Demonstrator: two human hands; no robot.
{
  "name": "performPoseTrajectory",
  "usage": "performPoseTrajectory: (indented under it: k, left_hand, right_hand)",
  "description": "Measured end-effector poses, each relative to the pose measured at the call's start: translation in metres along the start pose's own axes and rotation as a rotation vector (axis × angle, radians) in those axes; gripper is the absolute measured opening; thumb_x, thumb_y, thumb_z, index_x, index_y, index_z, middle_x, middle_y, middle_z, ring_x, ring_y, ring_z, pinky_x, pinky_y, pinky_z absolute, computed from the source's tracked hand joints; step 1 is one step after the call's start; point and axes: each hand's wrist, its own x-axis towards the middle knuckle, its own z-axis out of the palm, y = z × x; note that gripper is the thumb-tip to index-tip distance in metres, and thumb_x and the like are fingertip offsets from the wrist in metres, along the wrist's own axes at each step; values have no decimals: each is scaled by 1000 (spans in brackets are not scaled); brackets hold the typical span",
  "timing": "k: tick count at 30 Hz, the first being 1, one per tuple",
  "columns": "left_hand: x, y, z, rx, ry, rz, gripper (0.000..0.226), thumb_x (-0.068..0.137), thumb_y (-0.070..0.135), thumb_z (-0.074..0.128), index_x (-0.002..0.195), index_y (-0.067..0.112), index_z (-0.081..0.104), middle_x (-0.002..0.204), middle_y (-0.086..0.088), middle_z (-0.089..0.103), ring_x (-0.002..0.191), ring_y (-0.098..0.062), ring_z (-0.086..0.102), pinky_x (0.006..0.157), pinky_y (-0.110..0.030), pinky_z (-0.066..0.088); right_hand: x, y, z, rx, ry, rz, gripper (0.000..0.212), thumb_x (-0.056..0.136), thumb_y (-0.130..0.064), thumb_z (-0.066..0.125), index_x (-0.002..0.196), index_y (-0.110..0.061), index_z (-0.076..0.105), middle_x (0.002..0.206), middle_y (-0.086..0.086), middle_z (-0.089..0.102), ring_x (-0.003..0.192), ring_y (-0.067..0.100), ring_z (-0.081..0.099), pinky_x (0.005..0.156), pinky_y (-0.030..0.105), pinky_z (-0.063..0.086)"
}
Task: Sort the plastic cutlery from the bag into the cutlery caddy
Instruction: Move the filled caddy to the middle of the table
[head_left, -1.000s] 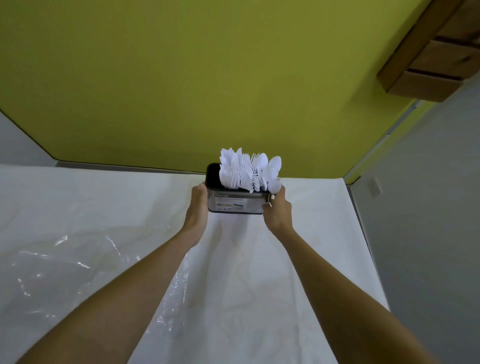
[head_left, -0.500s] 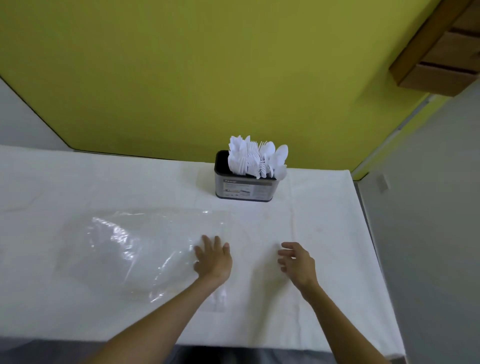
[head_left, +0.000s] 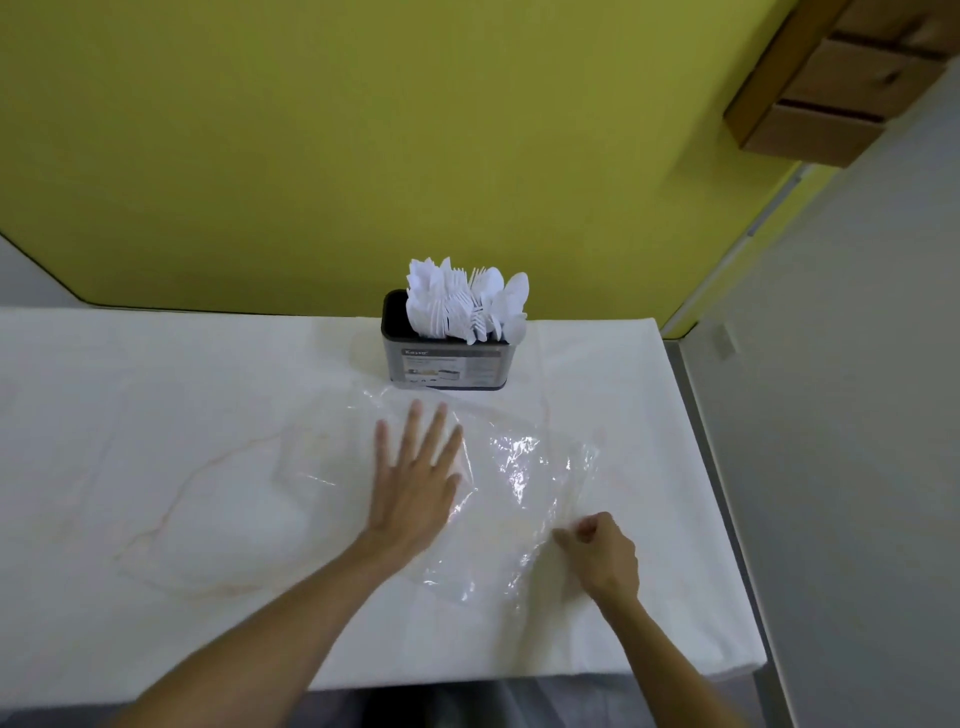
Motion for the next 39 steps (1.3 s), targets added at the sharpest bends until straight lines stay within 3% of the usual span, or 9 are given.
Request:
performPoseTrajectory:
  k: [5, 9, 14, 20, 25, 29, 32, 35, 39]
  left_hand:
    - [-35, -29, 37, -12, -281, -186, 77, 84, 77, 8, 149, 38, 21, 161, -7, 12, 147, -32, -11, 115, -50, -5]
    - [-45, -3, 47, -156, -325, -289, 79, 72, 81, -1, 138, 48, -30, 148, 0, -45, 130, -30, -48, 98, -44, -38]
    - [-40, -13, 44, -288, -428, -275, 82, 67, 85, 1, 135, 52, -32, 141, 5, -52, 125, -28, -54, 104, -48, -31]
    - [-34, -39, 11, -478, -475, -252, 53, 99, 50, 22, 148, 47, 3, 159, 15, -15, 147, -23, -16, 116, -47, 1]
    - [-44, -72, -17, -1040, 2, -409, 29, 100, 16, 44, 125, 17, 59, 122, -3, 63, 116, -19, 58, 101, -30, 45]
    - [-59, -87, -19, -805, 381, -590, 18, 95, 13, 51, 112, 12, 57, 107, -3, 51, 103, -23, 51, 85, -28, 43]
    - [-59, -98, -12, -796, 112, -714, 37, 90, 39, 58, 113, 11, 55, 111, -6, 50, 111, -26, 39, 92, -31, 36]
    - [-55, -96, -11, -720, -84, -604, 31, 90, 45, 55, 99, 17, 63, 101, -2, 57, 109, -26, 43, 90, -30, 35]
    - [-49, -74, -34, -951, -33, -465, 24, 91, 27, 55, 70, 23, 43, 78, 4, 52, 73, -18, 50, 63, -26, 40]
  right_hand:
    - [12, -23, -6, -14, 67, -56, 13, 95, -22, 49, 91, -10, 46, 97, 11, 58, 83, 30, 56, 69, 37, 43]
    - [15, -26, -15, 175, 60, 27, 28, 94, -16, 53, 116, -10, 37, 91, 14, 66, 76, 28, 62, 69, 36, 49]
    - [-9, -54, -33, 308, 52, -213, 45, 88, -7, 58, 130, -20, 46, 83, 14, 60, 54, 20, 56, 45, 22, 46]
    - [-53, -117, 5, 356, 20, -493, 43, 85, -4, 55, 122, -24, 46, 69, 14, 57, 48, 22, 56, 50, 20, 48]
    - [-57, -129, 84, -236, -246, -628, 51, 96, -34, 53, 143, -19, 39, 97, 2, 67, 99, 24, 63, 84, 35, 48]
    - [-56, -119, 96, -243, -66, -721, 38, 99, -14, 42, 135, -20, 55, 117, 4, 59, 113, 24, 54, 91, 34, 46]
    - [-56, -111, 81, 85, 478, -388, 43, 96, -21, 55, 138, -20, 44, 133, 0, 47, 122, 22, 42, 88, 40, 47]
    - [-45, -97, 69, 174, 318, -30, 77, 88, -33, 69, 147, -8, 25, 145, 16, 36, 133, 36, 34, 94, 49, 44]
    - [-40, -91, 74, 75, 122, -26, 78, 79, -36, 79, 139, -8, 38, 135, 12, 45, 131, 32, 36, 92, 42, 43]
